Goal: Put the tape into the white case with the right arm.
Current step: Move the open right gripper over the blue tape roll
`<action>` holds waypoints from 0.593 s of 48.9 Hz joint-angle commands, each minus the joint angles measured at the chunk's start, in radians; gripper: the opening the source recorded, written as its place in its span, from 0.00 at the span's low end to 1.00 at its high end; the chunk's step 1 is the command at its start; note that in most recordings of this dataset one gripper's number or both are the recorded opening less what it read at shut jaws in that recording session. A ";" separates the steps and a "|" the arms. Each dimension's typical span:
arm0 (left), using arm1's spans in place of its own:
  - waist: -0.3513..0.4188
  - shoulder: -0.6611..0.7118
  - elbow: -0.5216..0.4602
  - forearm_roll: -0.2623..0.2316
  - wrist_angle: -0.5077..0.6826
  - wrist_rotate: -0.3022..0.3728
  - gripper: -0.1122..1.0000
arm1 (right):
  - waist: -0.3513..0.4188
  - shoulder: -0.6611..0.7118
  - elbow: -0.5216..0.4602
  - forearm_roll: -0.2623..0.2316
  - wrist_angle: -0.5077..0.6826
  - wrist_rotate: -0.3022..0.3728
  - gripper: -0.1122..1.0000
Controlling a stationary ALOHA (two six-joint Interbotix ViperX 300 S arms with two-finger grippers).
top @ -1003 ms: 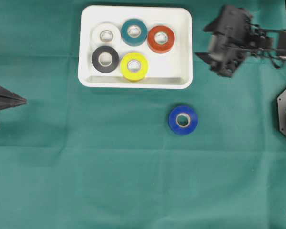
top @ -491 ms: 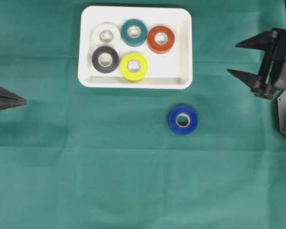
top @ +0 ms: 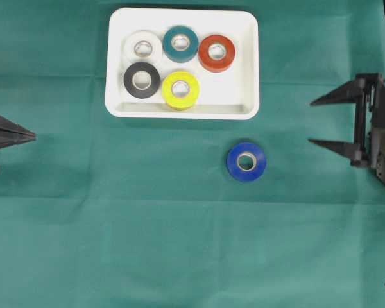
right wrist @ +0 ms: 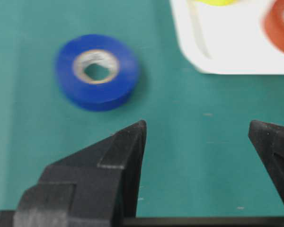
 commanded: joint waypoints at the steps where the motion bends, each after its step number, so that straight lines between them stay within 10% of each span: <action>1: -0.003 0.008 -0.011 0.002 -0.005 0.000 0.10 | 0.057 0.005 -0.011 0.003 0.014 0.012 0.72; 29: -0.002 0.008 -0.011 0.003 -0.005 0.002 0.10 | 0.152 0.041 -0.025 -0.002 0.017 0.014 0.71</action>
